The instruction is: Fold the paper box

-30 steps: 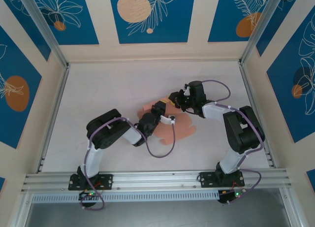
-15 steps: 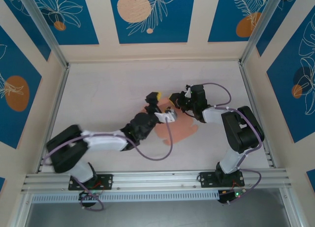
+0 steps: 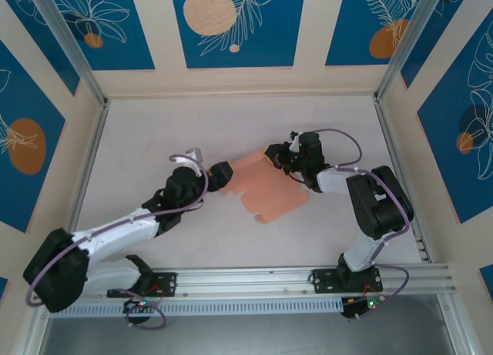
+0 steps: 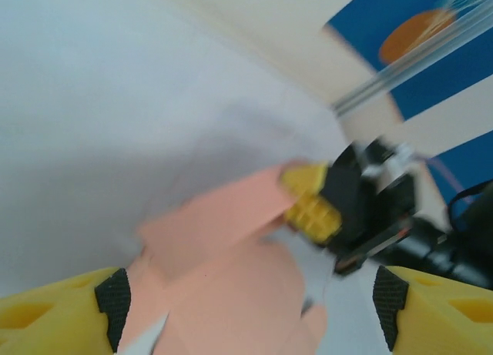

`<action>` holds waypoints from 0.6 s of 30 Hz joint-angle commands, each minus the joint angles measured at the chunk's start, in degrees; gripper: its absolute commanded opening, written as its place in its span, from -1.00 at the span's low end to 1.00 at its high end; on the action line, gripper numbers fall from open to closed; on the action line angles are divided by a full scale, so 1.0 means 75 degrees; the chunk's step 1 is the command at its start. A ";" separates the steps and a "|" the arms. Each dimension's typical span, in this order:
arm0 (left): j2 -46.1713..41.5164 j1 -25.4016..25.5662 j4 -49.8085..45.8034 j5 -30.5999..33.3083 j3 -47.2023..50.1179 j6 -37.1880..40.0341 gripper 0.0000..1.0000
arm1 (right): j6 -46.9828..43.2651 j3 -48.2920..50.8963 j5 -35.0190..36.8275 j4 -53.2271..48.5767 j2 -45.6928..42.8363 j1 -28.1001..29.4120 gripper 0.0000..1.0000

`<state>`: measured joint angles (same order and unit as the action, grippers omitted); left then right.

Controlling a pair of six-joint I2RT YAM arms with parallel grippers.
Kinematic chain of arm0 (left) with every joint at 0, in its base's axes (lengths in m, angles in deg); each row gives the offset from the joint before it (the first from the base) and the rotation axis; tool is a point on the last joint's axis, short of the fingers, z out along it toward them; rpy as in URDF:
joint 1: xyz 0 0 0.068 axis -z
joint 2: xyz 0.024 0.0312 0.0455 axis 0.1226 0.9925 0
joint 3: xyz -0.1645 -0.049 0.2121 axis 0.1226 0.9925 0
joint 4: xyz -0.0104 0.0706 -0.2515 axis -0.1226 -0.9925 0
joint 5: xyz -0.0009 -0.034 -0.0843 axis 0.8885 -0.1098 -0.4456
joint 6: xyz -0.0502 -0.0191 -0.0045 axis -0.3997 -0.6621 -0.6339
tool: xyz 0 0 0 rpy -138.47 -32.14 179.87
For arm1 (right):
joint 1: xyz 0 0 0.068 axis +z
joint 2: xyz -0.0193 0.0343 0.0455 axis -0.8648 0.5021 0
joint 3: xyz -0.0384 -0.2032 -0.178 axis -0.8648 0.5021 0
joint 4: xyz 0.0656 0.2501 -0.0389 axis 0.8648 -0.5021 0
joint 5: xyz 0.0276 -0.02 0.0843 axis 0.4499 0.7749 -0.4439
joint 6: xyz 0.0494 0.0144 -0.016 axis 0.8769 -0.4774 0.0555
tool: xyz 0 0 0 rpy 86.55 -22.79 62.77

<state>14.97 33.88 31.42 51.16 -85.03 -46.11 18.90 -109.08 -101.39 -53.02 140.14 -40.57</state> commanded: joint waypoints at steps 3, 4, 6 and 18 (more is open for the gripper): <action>0.0534 -0.0066 0.0731 -0.0895 -0.0170 -0.1803 0.69 | -0.0257 0.0104 0.0058 0.0042 0.0107 0.0034 -0.78; 0.0629 -0.0060 0.0797 -0.0881 -0.0157 -0.1958 0.69 | -0.0258 0.0097 0.0041 0.0043 0.0123 0.0046 -0.78; 0.0817 -0.0058 0.1046 -0.0963 -0.0117 -0.2228 0.61 | -0.0292 0.0045 0.0046 -0.0024 0.0126 0.0065 -0.77; 0.1664 -0.0167 0.1224 -0.0942 -0.0394 -0.2357 0.50 | -0.0386 -0.0020 -0.0012 -0.0156 0.0110 0.0077 -0.77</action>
<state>26.03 33.56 37.86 43.47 -85.95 -63.69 18.26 -109.08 -101.48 -52.98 140.14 -40.35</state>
